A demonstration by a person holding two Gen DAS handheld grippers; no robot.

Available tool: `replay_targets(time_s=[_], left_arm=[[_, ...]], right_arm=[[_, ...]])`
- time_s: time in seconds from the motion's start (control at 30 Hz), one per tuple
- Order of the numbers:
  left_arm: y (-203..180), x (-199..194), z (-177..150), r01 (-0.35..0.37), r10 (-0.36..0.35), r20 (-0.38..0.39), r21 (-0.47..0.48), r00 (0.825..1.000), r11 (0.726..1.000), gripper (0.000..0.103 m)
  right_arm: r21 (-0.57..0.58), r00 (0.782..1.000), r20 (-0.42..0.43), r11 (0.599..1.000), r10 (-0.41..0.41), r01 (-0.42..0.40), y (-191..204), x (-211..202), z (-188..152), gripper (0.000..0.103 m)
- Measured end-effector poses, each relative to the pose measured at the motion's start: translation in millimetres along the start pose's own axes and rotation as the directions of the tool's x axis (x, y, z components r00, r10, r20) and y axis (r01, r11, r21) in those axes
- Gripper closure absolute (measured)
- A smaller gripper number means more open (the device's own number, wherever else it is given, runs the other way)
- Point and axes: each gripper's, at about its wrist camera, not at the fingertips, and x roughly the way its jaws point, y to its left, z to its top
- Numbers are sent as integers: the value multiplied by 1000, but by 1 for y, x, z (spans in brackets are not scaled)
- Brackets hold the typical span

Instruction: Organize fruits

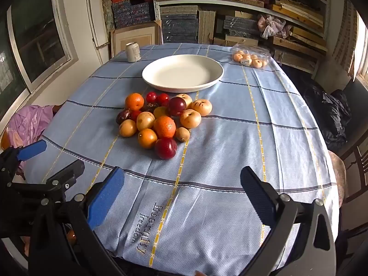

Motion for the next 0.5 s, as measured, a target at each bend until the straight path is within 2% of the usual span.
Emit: replay_targets(time_s=[0.5], left_arm=[[-3, 4, -1, 7, -7, -7, -9, 1000, 1000, 3]], right_arm=[[-7, 1000, 3, 1000, 2, -2, -1, 0, 1, 4]])
